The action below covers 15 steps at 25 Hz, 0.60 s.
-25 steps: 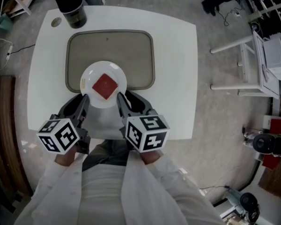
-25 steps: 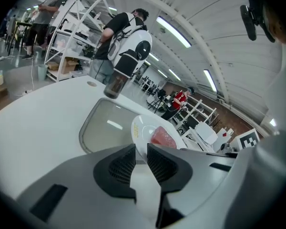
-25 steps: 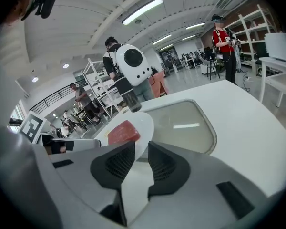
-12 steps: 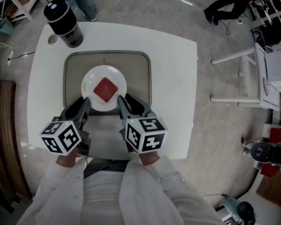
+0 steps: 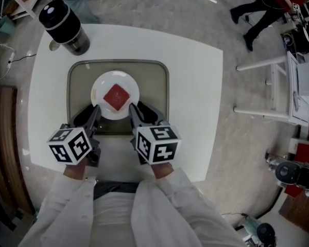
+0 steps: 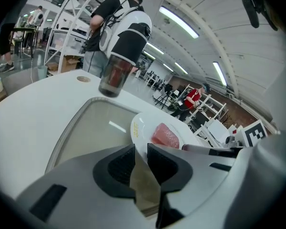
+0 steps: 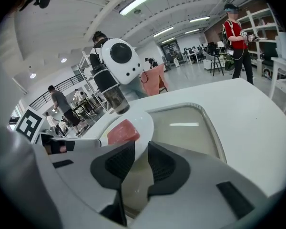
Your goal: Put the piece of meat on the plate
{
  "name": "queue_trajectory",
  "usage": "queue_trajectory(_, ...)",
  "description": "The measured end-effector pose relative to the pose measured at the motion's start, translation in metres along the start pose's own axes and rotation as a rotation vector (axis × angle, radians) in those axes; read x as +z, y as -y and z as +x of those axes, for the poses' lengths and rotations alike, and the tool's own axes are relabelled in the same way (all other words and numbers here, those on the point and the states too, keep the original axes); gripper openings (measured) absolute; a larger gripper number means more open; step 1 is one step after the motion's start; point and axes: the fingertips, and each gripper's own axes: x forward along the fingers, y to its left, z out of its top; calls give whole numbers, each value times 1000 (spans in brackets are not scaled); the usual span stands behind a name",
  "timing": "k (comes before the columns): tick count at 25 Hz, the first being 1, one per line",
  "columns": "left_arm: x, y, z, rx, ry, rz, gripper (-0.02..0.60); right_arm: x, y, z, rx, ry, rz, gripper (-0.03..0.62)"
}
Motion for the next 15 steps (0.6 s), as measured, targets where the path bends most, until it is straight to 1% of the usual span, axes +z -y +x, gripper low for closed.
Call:
queue_trajectory(9,-11,-9,17,13,-62,2,69,-11,12,15,-16,-49,7,95)
queue_trajectory(15,-14,-13,19,35,-88,37,69,-19,14,20,-32,-83,5,95)
